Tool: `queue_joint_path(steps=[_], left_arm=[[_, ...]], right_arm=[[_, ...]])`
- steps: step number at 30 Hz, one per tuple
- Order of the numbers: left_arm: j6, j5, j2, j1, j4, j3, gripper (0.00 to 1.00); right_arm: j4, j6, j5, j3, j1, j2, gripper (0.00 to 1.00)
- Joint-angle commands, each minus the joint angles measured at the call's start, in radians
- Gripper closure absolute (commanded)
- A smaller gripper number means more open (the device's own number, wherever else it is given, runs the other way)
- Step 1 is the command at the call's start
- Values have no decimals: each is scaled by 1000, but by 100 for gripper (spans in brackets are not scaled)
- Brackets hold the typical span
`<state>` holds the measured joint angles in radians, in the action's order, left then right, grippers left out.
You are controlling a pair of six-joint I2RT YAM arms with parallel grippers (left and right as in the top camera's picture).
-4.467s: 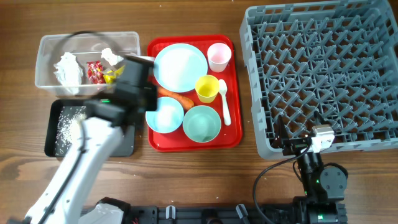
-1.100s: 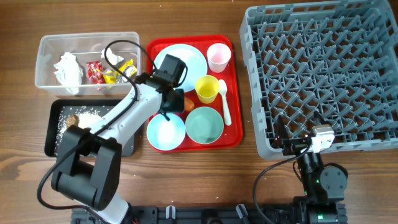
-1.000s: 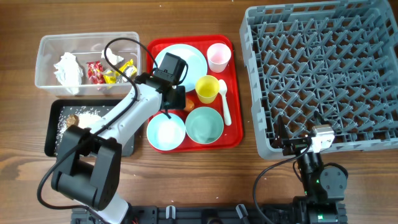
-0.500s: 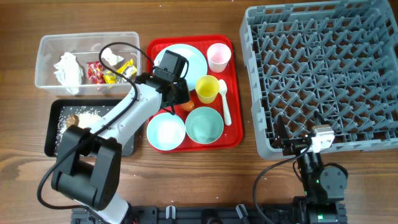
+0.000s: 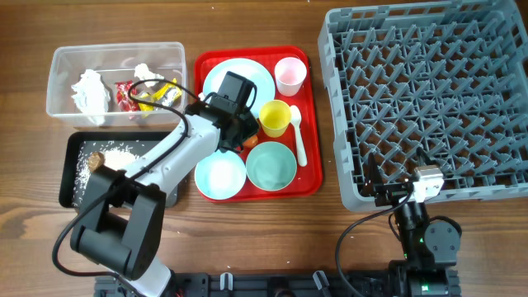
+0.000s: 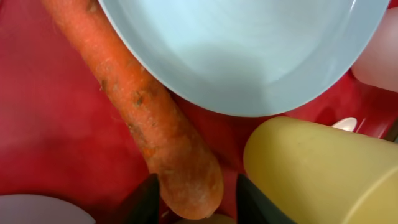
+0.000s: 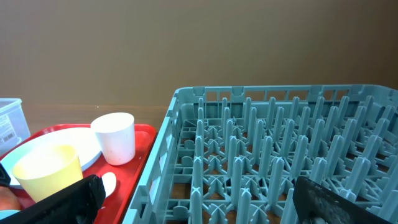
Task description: Sort waste into correct bins and load items into the dishwasher rack
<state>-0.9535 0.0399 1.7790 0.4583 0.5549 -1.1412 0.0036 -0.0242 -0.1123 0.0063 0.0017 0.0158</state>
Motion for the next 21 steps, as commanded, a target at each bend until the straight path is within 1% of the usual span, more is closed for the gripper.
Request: queue_joint_path(steps=[1,2,4,6,10,18,21], left_arm=[[-35,4,26,4,-11,16,64],[-35,4,28,4,-11,16,68],[-35,4,35,4,-9,16,69],[-35,4,43,5,-9,16,67],[-34,3,50,5,3,16,67],[-19,-95,50,3,124,16,59],[-19,-107,50,3,135,16,58]], right_arm=[[5,9,-16,-1,-2,-2,0],[5,9,-16,-1,-2,-2,0],[5,9,-16,-1,-2,-2,0],[5,9,-16,-1,-2,-2,0],[5,9,-16,-1,-2,-2,0],[5,9,-16,-1,-2,-2,0],[5,9,-16,-1,-2,-2,0]])
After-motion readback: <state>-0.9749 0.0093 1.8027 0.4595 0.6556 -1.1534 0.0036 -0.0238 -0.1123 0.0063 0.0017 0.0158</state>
